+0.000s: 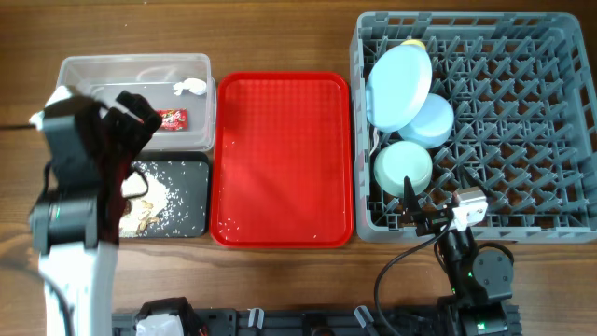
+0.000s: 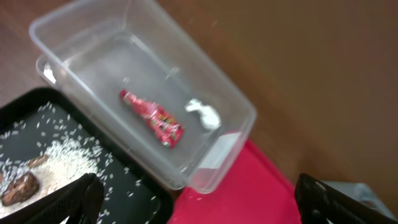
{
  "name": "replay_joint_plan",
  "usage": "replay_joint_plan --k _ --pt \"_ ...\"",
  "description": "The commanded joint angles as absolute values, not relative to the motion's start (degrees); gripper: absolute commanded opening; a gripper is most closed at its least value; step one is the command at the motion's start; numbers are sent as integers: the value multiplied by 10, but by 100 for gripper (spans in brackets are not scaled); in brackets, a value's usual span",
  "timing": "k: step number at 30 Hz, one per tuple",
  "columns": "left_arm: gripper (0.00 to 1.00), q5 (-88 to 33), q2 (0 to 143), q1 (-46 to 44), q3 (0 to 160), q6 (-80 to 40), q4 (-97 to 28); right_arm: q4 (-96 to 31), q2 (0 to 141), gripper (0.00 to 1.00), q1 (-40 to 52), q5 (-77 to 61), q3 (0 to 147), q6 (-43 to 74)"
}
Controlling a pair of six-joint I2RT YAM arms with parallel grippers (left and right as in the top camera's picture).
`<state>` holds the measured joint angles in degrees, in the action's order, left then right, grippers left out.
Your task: Sort waste into correct bins and load items into the dishwasher rack
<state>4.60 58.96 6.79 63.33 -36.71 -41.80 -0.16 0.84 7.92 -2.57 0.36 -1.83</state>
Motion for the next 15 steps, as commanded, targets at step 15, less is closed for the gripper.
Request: replay_joint_plan --k 15 --pt "100 32 232 65 345 -384 -441 1 3 100 77 -35 3 -26"
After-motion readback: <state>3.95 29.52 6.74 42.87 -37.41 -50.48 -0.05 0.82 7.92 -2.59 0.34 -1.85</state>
